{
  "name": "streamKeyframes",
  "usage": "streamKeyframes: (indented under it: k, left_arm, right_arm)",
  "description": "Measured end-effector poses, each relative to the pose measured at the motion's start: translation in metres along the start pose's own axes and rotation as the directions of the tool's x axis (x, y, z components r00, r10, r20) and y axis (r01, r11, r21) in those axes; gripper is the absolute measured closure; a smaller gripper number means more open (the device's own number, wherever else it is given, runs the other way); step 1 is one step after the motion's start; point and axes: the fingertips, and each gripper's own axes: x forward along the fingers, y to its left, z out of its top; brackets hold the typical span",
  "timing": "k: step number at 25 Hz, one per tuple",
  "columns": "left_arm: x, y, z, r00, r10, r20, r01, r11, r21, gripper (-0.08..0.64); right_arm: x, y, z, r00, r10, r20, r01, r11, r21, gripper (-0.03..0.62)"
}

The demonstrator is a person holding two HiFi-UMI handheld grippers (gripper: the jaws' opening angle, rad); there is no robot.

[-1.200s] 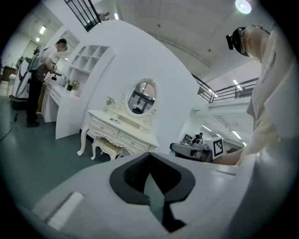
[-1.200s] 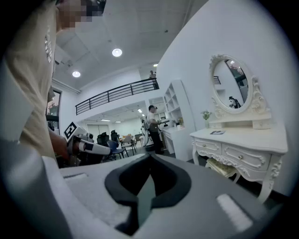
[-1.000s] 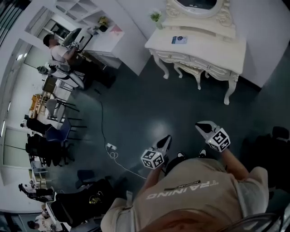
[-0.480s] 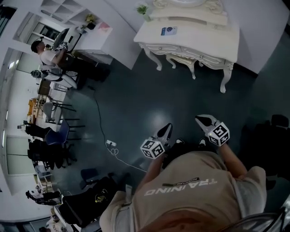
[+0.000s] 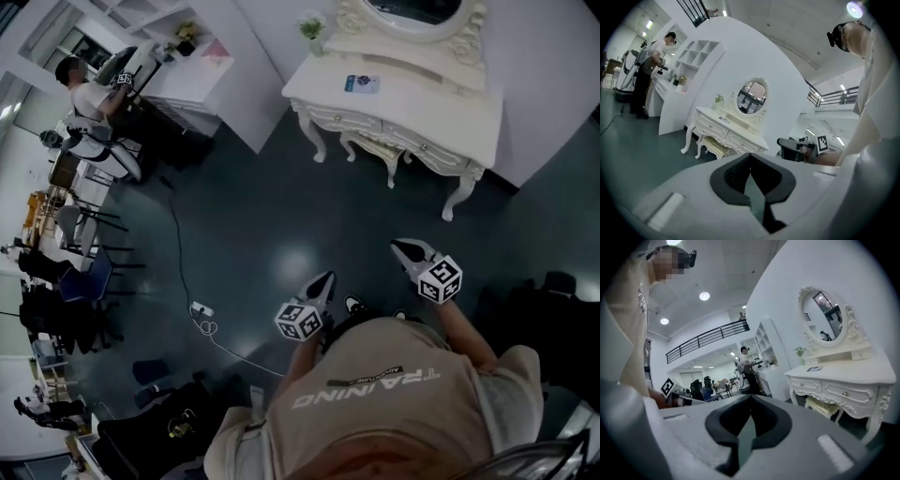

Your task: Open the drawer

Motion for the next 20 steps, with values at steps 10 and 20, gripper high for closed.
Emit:
streamKeyframes:
  k: [10, 20]
  left_arm:
    - [0.033, 0.091, 0.059, 0.995, -0.099, -0.023, 0.101, 0.993, 0.067, 0.552]
    - [0.118, 0.129, 0.116, 0.998, -0.06, -0.033, 0.061, 0.998, 0.004, 0.552]
  right_arm:
    - [0.093, -0.02, 0.029, 0.993, -0.113, 0.024, 0.113, 0.994, -0.003, 0.598]
    - [0.17, -0.101, 0.056, 0.997, -0.08, 0.02, 0.079, 0.997, 0.025, 0.598]
